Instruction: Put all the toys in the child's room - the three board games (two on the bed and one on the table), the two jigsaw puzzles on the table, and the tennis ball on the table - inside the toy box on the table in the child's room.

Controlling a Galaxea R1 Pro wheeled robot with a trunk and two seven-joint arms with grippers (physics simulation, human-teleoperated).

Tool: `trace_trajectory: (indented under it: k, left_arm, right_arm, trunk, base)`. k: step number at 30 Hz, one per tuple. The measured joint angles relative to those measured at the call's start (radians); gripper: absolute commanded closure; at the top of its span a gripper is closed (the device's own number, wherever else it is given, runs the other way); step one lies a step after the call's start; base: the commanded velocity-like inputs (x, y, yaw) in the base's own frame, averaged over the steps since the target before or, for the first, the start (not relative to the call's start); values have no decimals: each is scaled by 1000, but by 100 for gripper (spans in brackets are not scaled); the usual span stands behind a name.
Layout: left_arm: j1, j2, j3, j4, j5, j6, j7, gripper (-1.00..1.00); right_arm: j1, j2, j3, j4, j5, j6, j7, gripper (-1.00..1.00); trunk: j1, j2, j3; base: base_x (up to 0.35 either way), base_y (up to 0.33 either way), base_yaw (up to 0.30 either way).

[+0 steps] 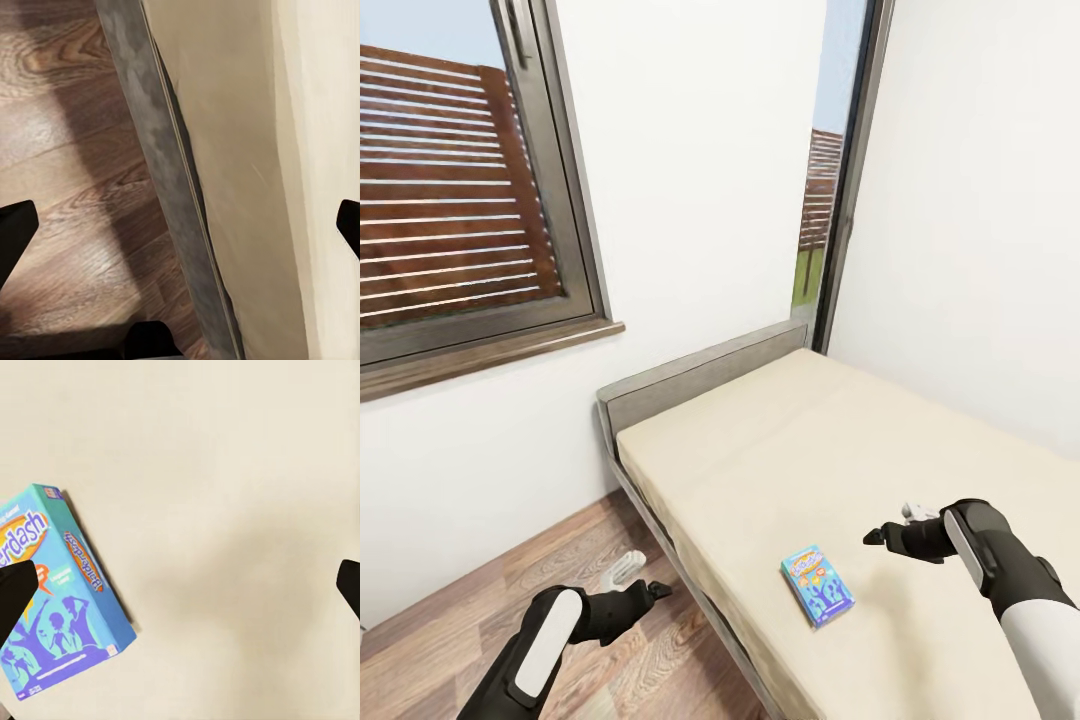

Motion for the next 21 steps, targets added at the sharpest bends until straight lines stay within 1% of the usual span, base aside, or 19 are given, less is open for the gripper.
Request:
trace_trajectory:
  k: [21]
  left_arm:
    - [0,0,0,0,0,0,0,-100]
  right_arm:
    - [0,0,0,0,0,0,0,-100]
  trunk:
    - [0,0,0]
  base:
    - [0,0,0]
